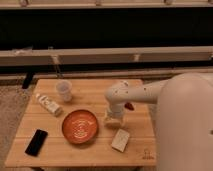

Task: Place the white sponge in the ceramic bowl

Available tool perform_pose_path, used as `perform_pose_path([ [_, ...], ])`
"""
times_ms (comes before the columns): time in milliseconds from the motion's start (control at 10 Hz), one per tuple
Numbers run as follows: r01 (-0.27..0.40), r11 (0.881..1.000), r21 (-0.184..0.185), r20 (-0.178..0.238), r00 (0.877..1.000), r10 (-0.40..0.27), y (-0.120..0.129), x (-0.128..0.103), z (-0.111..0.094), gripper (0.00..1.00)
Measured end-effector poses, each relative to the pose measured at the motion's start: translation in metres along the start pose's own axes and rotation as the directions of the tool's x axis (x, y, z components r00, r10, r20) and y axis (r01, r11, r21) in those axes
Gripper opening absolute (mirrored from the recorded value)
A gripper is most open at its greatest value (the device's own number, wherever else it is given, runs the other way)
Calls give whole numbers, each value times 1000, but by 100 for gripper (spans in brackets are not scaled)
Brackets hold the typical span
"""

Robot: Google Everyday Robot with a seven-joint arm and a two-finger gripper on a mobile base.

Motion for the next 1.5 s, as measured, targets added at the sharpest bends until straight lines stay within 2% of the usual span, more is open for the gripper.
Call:
perform_pose_path([
  [300,22,999,42,26,999,-24,-16,9,-5,80],
  [700,16,998,65,13,1000,-17,-41,27,5,80],
  [900,-15,998,67,-8,1000,16,-60,37,13,80],
  [1300,-36,998,46,-79,996,40,-68,52,23,80],
  [1400,-40,999,29,-105,994,42,-69,57,25,75],
  [1500,-38,998,40,-92,995,42,-68,56,23,66],
])
